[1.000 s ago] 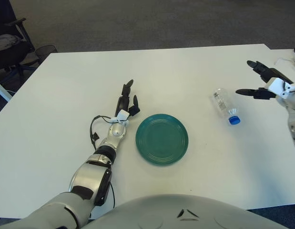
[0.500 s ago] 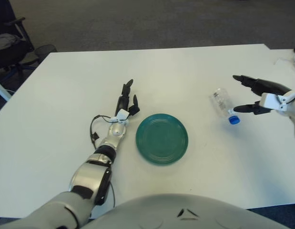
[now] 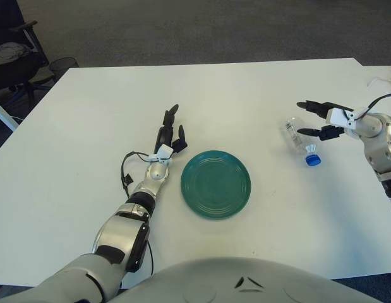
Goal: Put the bottle into the plate.
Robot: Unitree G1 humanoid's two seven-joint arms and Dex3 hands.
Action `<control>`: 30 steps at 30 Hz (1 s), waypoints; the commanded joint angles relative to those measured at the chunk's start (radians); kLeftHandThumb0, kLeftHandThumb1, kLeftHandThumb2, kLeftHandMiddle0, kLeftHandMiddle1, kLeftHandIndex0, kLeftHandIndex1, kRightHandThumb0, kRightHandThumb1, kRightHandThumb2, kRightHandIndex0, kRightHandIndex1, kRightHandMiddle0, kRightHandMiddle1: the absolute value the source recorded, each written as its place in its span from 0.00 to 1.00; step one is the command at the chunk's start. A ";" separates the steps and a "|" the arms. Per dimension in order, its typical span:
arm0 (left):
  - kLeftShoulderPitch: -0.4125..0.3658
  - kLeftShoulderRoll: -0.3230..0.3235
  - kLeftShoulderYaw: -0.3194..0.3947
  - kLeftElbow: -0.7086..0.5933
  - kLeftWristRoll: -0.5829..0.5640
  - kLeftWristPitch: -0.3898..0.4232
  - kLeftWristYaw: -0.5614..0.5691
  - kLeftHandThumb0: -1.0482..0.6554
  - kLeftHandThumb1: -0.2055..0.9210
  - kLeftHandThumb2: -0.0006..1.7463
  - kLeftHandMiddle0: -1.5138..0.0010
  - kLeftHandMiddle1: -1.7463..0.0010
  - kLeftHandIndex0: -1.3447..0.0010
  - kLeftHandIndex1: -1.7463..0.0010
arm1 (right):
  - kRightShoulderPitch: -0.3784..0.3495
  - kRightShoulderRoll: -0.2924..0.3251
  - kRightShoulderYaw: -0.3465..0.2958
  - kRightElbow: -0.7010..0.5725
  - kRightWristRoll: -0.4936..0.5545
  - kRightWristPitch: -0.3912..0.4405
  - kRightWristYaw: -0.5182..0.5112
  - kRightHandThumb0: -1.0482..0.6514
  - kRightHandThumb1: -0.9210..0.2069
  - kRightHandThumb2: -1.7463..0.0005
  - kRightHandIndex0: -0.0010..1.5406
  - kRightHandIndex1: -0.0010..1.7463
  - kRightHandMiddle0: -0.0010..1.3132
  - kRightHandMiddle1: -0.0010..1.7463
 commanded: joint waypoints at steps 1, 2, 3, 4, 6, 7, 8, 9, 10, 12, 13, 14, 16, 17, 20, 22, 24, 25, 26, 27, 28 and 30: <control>0.119 -0.019 -0.005 0.067 -0.003 0.017 -0.014 0.14 1.00 0.62 0.85 1.00 1.00 0.71 | -0.021 0.028 0.014 0.026 -0.012 0.029 -0.024 0.00 0.00 0.66 0.00 0.00 0.00 0.00; 0.120 -0.021 -0.002 0.069 -0.009 0.009 -0.022 0.14 1.00 0.61 0.86 1.00 1.00 0.71 | -0.023 0.037 0.019 0.029 -0.018 0.036 -0.034 0.00 0.00 0.66 0.00 0.00 0.00 0.00; 0.121 -0.023 0.003 0.072 -0.016 0.001 -0.028 0.14 1.00 0.61 0.86 1.00 1.00 0.71 | -0.025 0.046 0.024 0.032 -0.023 0.045 -0.042 0.00 0.00 0.65 0.00 0.00 0.00 0.00; 0.121 -0.024 0.006 0.074 -0.019 -0.003 -0.031 0.14 1.00 0.61 0.86 1.00 1.00 0.71 | -0.026 0.051 0.027 0.033 -0.026 0.051 -0.046 0.00 0.00 0.65 0.00 0.00 0.00 0.00; 0.122 -0.028 0.009 0.077 -0.022 -0.006 -0.030 0.14 1.00 0.60 0.86 1.00 1.00 0.70 | -0.029 0.059 0.030 0.036 -0.026 0.057 -0.056 0.00 0.00 0.65 0.00 0.00 0.00 0.00; 0.121 -0.028 0.009 0.077 -0.021 -0.004 -0.027 0.14 1.00 0.60 0.86 1.00 1.00 0.70 | -0.031 0.064 0.030 0.039 -0.026 0.056 -0.065 0.00 0.00 0.64 0.00 0.00 0.00 0.00; 0.120 -0.029 0.008 0.076 -0.021 -0.003 -0.025 0.14 1.00 0.60 0.86 1.00 1.00 0.70 | -0.032 0.068 0.031 0.040 -0.026 0.055 -0.071 0.00 0.00 0.64 0.00 0.00 0.01 0.00; 0.118 -0.028 0.007 0.075 -0.019 -0.001 -0.022 0.14 1.00 0.60 0.86 1.00 1.00 0.69 | -0.035 0.072 0.032 0.042 -0.027 0.054 -0.077 0.00 0.00 0.63 0.00 0.00 0.01 0.00; 0.117 -0.028 0.007 0.074 -0.018 0.000 -0.020 0.13 1.00 0.60 0.86 1.00 1.00 0.69 | -0.037 0.076 0.034 0.044 -0.028 0.053 -0.082 0.00 0.00 0.63 0.00 0.00 0.01 0.00; 0.118 -0.026 0.003 0.072 -0.013 0.000 -0.013 0.13 1.00 0.60 0.86 1.00 1.00 0.69 | -0.047 0.085 0.039 0.050 -0.033 0.055 -0.090 0.00 0.00 0.62 0.00 0.00 0.01 0.01; 0.118 -0.026 0.002 0.072 -0.011 0.000 -0.011 0.13 1.00 0.60 0.86 1.00 1.00 0.69 | -0.051 0.089 0.042 0.051 -0.035 0.056 -0.093 0.00 0.00 0.62 0.00 0.00 0.01 0.01; 0.119 -0.026 0.001 0.071 -0.010 0.000 -0.009 0.13 1.00 0.60 0.86 1.00 1.00 0.69 | -0.053 0.090 0.042 0.052 -0.035 0.057 -0.095 0.00 0.00 0.62 0.00 0.00 0.01 0.01; 0.123 -0.027 -0.001 0.068 -0.009 -0.003 -0.006 0.13 1.00 0.60 0.86 1.00 1.00 0.70 | -0.062 0.096 0.045 0.054 -0.040 0.063 -0.100 0.00 0.00 0.61 0.00 0.00 0.01 0.01; 0.124 -0.027 -0.001 0.067 -0.008 -0.003 -0.005 0.13 1.00 0.60 0.86 1.00 1.00 0.70 | -0.066 0.098 0.047 0.055 -0.042 0.065 -0.103 0.00 0.00 0.61 0.00 0.00 0.01 0.01; 0.125 -0.026 -0.002 0.065 -0.007 0.000 -0.004 0.12 1.00 0.60 0.85 1.00 1.00 0.69 | -0.074 0.105 0.051 0.061 -0.047 0.070 -0.111 0.00 0.00 0.60 0.00 0.00 0.01 0.01; 0.126 -0.025 -0.003 0.064 -0.006 0.003 -0.003 0.12 1.00 0.60 0.85 1.00 1.00 0.69 | -0.078 0.108 0.051 0.064 -0.047 0.070 -0.118 0.00 0.00 0.60 0.00 0.00 0.01 0.01; 0.126 -0.026 -0.002 0.064 -0.007 0.007 -0.002 0.12 1.00 0.60 0.85 1.00 1.00 0.69 | -0.081 0.112 0.049 0.066 -0.042 0.066 -0.127 0.00 0.00 0.60 0.00 0.00 0.00 0.01; 0.125 -0.026 -0.002 0.065 -0.007 0.011 0.000 0.12 1.00 0.60 0.85 1.00 1.00 0.69 | -0.081 0.113 0.049 0.065 -0.042 0.067 -0.131 0.00 0.00 0.60 0.00 0.00 0.00 0.01; 0.124 -0.026 -0.001 0.065 -0.007 0.013 0.001 0.12 1.00 0.60 0.85 1.00 1.00 0.69 | -0.082 0.113 0.049 0.064 -0.041 0.067 -0.133 0.00 0.00 0.60 0.00 0.00 0.00 0.01; 0.123 -0.027 -0.001 0.066 -0.007 0.016 0.002 0.11 1.00 0.60 0.85 1.00 1.00 0.69 | -0.082 0.112 0.050 0.062 -0.044 0.071 -0.136 0.00 0.00 0.60 0.00 0.00 0.00 0.00; 0.123 -0.027 -0.001 0.067 -0.007 0.017 0.003 0.12 1.00 0.60 0.85 1.00 1.00 0.69 | -0.083 0.111 0.051 0.060 -0.045 0.074 -0.138 0.00 0.00 0.60 0.00 0.00 0.00 0.00; 0.122 -0.027 -0.001 0.067 -0.007 0.019 0.005 0.12 1.00 0.60 0.85 1.00 1.00 0.69 | -0.083 0.109 0.053 0.057 -0.050 0.081 -0.142 0.00 0.00 0.60 0.00 0.00 0.00 0.00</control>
